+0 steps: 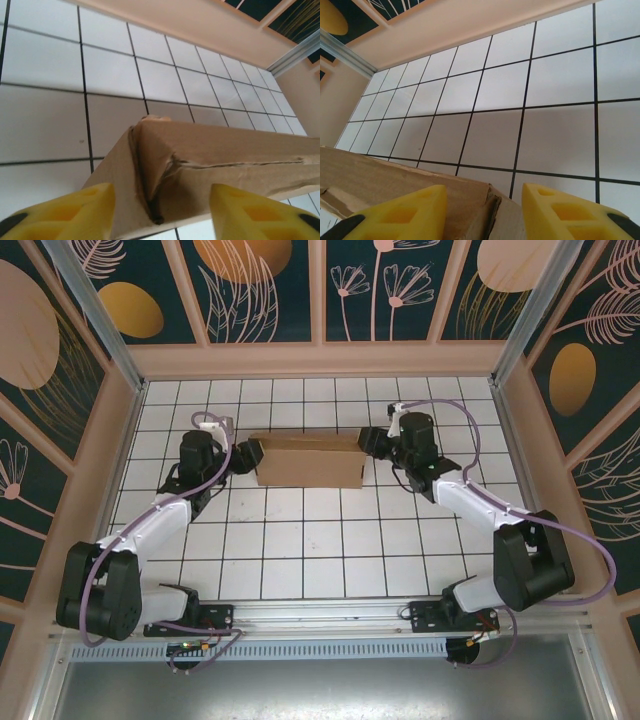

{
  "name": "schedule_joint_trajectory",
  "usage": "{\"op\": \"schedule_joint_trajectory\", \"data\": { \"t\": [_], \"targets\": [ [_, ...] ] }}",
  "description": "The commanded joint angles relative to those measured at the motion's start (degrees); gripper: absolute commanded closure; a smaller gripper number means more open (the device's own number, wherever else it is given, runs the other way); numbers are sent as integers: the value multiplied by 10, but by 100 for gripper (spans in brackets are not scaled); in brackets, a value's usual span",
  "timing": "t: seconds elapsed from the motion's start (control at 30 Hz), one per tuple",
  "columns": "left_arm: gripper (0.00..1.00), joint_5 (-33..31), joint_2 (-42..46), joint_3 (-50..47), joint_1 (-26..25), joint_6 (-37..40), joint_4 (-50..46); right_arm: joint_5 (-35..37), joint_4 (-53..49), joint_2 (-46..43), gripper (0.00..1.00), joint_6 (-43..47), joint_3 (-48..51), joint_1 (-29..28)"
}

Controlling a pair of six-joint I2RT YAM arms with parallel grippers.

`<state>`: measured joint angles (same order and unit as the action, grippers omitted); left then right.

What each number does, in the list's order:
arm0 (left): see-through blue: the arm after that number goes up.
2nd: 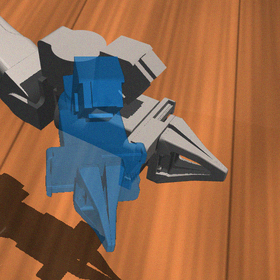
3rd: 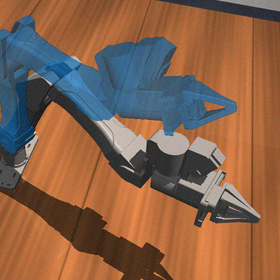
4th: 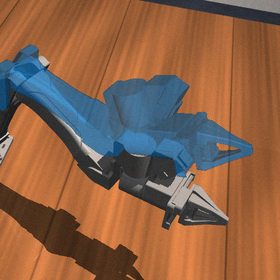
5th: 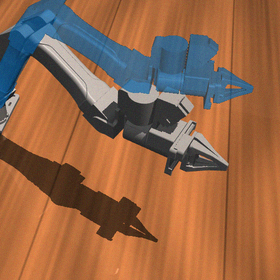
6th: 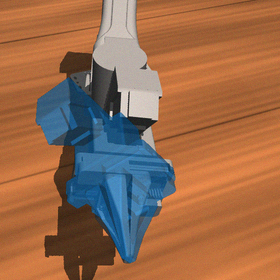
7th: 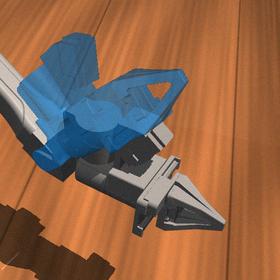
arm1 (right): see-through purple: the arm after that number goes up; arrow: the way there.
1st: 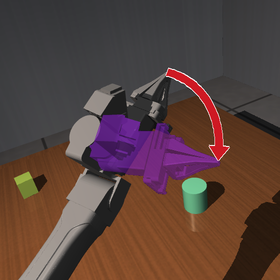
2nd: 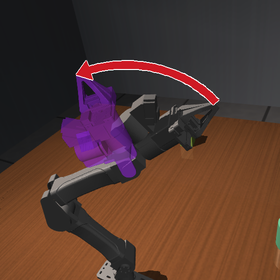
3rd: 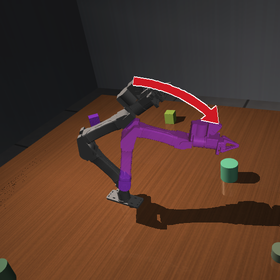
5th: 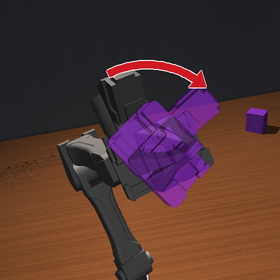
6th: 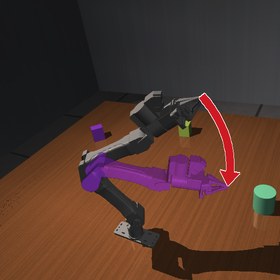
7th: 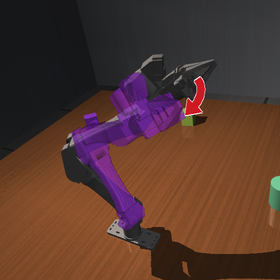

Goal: Fold the paper box

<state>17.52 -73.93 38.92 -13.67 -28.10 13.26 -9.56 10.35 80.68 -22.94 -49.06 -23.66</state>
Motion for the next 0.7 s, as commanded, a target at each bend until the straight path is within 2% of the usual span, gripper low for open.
{"op": "schedule_joint_trajectory", "data": {
  "t": [0.0, 0.23, 0.37, 0.47, 0.67],
  "targets": [
    [43, 16, 28, -13, 1, -10, -34, 27, 0, 4, 57, -6, 11, 1],
    [38, 20, 86, -21, 1, -27, -35, 34, -2, -2, 56, 2, 13, 0],
    [31, 39, 101, -17, 2, -63, 5, 36, -2, -3, 55, 5, 12, -1],
    [31, 57, 91, -12, 1, -92, 39, 39, -5, -4, 55, 9, 11, -1],
    [31, -3, 45, 5, 4, -135, 39, 41, -4, -9, 55, 11, 15, -1]
  ]
}}
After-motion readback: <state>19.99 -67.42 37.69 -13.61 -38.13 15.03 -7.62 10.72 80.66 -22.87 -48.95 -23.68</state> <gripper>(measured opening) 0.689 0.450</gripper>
